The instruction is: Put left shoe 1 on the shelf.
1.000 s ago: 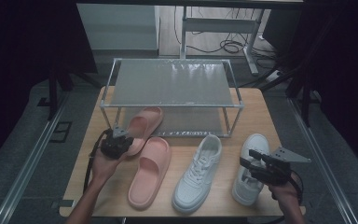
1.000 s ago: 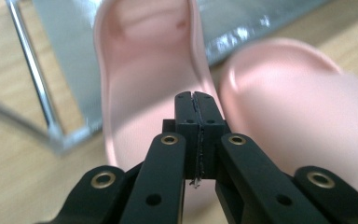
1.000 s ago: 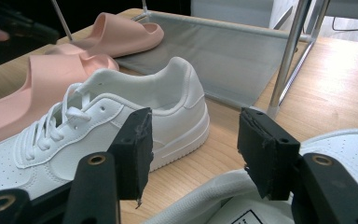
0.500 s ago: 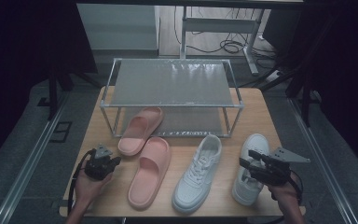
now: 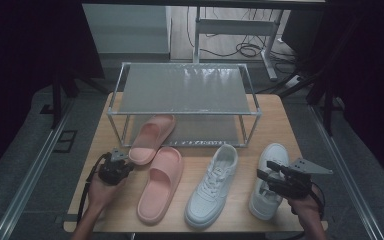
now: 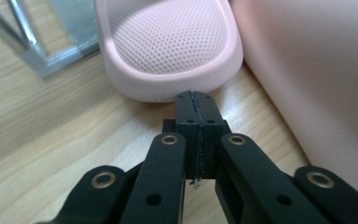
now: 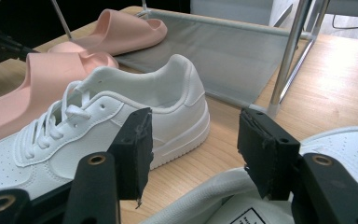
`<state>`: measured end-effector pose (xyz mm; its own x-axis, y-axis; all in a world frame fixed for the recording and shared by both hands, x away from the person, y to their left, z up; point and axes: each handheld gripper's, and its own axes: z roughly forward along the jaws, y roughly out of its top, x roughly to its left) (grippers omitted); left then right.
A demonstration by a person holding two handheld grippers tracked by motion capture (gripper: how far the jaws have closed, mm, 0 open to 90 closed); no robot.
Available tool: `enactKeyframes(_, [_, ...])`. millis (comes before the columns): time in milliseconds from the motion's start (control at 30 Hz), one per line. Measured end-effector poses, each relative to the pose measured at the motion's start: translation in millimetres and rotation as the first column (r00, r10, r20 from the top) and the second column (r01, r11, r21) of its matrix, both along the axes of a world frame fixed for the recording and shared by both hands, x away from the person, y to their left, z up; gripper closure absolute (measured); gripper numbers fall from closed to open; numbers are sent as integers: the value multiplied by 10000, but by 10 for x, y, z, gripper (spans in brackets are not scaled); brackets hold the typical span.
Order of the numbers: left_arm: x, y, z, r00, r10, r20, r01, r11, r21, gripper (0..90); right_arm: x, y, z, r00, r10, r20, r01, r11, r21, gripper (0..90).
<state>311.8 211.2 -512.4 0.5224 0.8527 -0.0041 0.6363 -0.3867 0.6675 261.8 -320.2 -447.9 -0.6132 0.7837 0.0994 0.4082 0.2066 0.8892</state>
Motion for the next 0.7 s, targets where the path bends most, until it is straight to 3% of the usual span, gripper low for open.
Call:
enactKeyframes(233, [243,-114,-2,9996,-242,-150,242,9997,-5,900,5,10,-6,10000,35,-30,-36,10000,-30,454])
enactKeyframes(467, [397,-214,-17,9997,-226,-97,225,9997,-130,900,12,8,-17,10000,25,-60,-25,10000,-49,454])
enactKeyframes(700, [562,-339,-23,9991,-427,-88,427,9991,8,900,12,7,-16,10000,19,-42,-19,10000,-18,455])
